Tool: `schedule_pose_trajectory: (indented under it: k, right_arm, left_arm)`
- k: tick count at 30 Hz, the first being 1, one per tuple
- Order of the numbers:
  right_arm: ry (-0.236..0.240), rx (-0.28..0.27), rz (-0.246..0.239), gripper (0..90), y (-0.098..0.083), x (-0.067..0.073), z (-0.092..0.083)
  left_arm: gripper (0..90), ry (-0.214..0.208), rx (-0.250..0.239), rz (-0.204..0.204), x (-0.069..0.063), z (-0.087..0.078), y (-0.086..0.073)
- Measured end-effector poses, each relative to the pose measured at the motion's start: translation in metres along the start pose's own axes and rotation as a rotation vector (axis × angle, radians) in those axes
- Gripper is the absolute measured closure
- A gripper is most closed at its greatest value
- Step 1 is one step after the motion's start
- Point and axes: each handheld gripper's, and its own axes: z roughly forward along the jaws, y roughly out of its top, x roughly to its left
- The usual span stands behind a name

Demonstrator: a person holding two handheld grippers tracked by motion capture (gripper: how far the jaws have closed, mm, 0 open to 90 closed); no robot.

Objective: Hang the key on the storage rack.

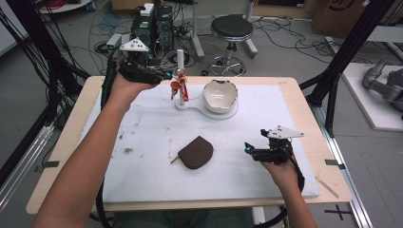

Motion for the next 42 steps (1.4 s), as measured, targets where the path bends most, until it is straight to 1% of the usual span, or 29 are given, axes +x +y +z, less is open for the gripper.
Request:
schedule_pose_trajectory:
  k: [1,4,5,9,11,13,14,18,20,22,25,29,30,32,34,35,37,40,41,42]
  right_arm:
    - [0.0,-0.001,0.0,16.1,0.0,0.0,0.0]
    - [0.0,0.003,0.0,16.1,0.0,0.001,0.0]
    - [-0.001,0.002,-0.001,16.1,0.0,0.001,-0.001]
    - [-0.005,0.0,-0.004,16.1,0.0,0.001,-0.002]
    - [-0.005,0.0,-0.004,16.1,0.0,0.001,-0.001]
    - [-0.004,0.004,-0.004,16.1,0.0,0.002,-0.001]
    - [-0.004,0.006,-0.006,16.1,-0.001,0.002,-0.001]
    - [-0.003,0.007,-0.006,16.1,-0.001,0.002,0.0]
    - [-0.003,0.01,-0.005,16.1,-0.001,0.002,0.0]
    - [-0.004,0.006,-0.004,16.1,-0.001,0.002,-0.001]
    - [-0.003,0.005,0.0,16.1,-0.002,0.002,-0.001]
    - [-0.003,0.003,0.003,16.1,-0.002,0.002,-0.001]
    - [-0.003,0.002,0.002,16.1,-0.002,0.001,-0.001]
    - [-0.006,0.003,0.007,16.1,-0.002,0.001,-0.002]
    - [-0.005,0.001,0.01,16.1,-0.002,0.001,-0.002]
    - [-0.004,0.0,0.008,16.1,-0.002,0.0,-0.001]
    - [-0.005,0.001,0.014,16.1,-0.002,0.0,-0.001]
    - [-0.006,0.001,0.015,16.1,-0.002,-0.001,0.0]
    - [-0.006,0.003,0.018,16.1,-0.003,-0.002,0.0]
    - [-0.008,0.006,0.017,16.1,-0.003,-0.002,0.0]
  left_arm:
    - [29.8,-0.009,-0.001,-0.001,-0.001,-0.002,-0.003]
    - [29.3,-0.052,-0.005,-0.019,-0.005,-0.007,-0.015]
    - [28.7,-0.067,-0.003,-0.019,-0.007,-0.009,-0.02]
    - [27.3,-0.123,-0.008,-0.031,-0.014,-0.014,-0.042]
    - [26.6,-0.143,-0.001,-0.037,-0.019,-0.016,-0.055]
    - [25.7,-0.168,0.023,-0.034,-0.024,-0.017,-0.067]
    - [24.4,-0.171,0.022,-0.038,-0.026,-0.019,-0.072]
    - [24.1,-0.187,0.025,-0.026,-0.034,-0.025,-0.086]
    - [22.9,-0.203,0.035,-0.009,-0.041,-0.03,-0.092]
    - [22.4,-0.216,0.023,0.003,-0.046,-0.033,-0.097]
    - [22.3,-0.219,0.012,0.012,-0.051,-0.04,-0.107]
    - [21.9,-0.216,-0.012,0.006,-0.056,-0.047,-0.121]
    - [21.7,-0.215,-0.02,0.011,-0.057,-0.05,-0.125]
    - [21.6,-0.193,-0.014,0.028,-0.055,-0.052,-0.132]
    - [21.6,-0.202,0.012,0.015,-0.051,-0.052,-0.139]
    - [21.5,-0.201,0.009,0.013,-0.05,-0.052,-0.142]
    - [21.5,-0.208,0.009,-0.006,-0.049,-0.051,-0.15]
    - [20.1,-0.192,0.021,-0.024,-0.048,-0.052,-0.162]
    - [19.1,-0.186,0.021,-0.026,-0.046,-0.052,-0.165]
    - [18.0,-0.171,0.021,-0.021,-0.044,-0.054,-0.168]
